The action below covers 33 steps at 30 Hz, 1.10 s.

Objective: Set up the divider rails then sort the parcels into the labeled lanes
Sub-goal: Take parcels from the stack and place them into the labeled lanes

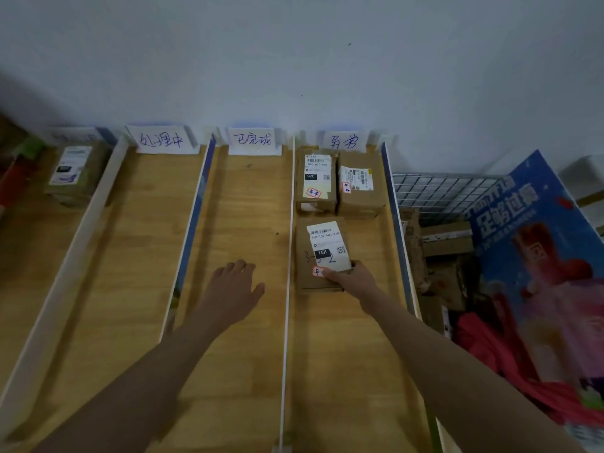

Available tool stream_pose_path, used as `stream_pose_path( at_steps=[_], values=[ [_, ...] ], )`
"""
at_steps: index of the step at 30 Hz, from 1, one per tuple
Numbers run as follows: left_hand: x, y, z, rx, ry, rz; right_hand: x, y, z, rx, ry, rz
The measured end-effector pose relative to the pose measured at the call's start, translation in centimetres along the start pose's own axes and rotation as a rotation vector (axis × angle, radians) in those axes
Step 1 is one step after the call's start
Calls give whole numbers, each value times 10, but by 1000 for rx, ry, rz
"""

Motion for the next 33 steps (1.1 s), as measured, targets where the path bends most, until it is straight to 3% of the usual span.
stream_pose_path(
  at_steps=[14,24,33],
  values=[
    [0,3,-12,2,-78,57,-27,-9,-12,-29,22,20],
    [2,7,-8,-17,-76,59,-20,-22,-8,107,41,24],
    [12,-7,36,7,-28,84,34,-92,5,632,53,435]
  ],
)
Point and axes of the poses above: each hand's wrist, its own x-axis away from the middle knuckle, its own z-axis out of the back of the hand, y = z × x, the point moved 2 cm from there along -x, towards the middle knuckle, and after that the axes turned 8 degrees about -x, right-handed, at the moved point
